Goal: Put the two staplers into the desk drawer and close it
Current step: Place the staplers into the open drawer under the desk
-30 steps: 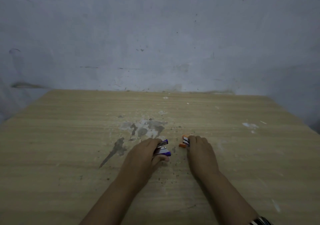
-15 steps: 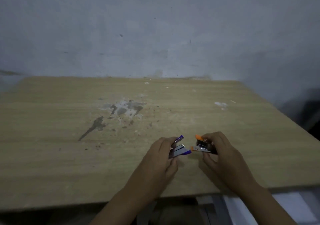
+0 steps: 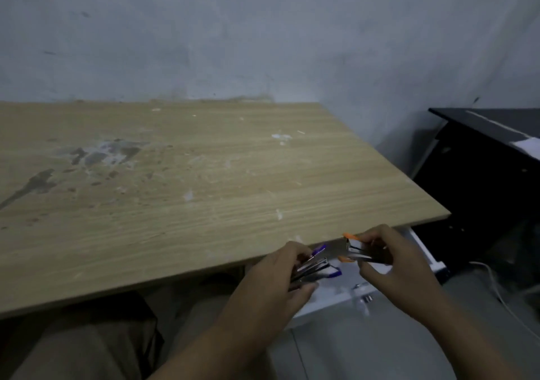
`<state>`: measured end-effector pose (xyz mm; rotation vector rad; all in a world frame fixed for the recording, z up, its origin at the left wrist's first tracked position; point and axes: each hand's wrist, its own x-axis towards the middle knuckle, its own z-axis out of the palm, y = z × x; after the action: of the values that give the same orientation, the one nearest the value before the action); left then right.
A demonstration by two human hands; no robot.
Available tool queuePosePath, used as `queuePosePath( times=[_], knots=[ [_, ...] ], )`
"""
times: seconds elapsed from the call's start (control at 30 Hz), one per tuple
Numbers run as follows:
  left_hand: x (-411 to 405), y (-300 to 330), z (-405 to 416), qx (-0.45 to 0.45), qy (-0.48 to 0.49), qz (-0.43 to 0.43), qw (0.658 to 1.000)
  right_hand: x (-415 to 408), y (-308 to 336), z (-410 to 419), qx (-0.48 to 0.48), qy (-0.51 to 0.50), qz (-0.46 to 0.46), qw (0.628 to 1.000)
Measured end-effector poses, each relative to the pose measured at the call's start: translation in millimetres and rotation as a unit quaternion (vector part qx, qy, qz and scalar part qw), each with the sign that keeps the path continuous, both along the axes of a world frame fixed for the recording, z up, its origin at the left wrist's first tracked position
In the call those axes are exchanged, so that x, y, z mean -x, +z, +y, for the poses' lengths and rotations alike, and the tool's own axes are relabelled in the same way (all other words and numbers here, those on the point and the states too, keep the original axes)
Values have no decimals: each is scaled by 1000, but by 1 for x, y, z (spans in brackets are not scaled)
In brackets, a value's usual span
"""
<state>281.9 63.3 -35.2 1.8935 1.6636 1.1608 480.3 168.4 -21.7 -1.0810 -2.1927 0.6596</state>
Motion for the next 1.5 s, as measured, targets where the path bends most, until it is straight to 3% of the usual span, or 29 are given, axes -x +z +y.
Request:
queuePosePath(
  times=[0.37,0.6,0.9,1.07,1.3,1.5],
  knots=[
    [-30,-36,34,61,7,26,998,-42,-26,40,97,7,-116,988],
    [-34,-44,54,191,13,-6,982,-26,-40,64,155,36,-195,968],
    [-36,-57,84,302,25,130,944,-11,-62,88,192,0,-254,948],
    [-40,-56,90,306,18,141,941,-7,-60,93,180,-3,-287,941],
    [-40,-53,88,305,30,94,947,-3,-62,92,224,1,-245,943],
    [-42,-43,67,195,12,129,972,-2,-58,84,158,14,-222,962]
  ],
)
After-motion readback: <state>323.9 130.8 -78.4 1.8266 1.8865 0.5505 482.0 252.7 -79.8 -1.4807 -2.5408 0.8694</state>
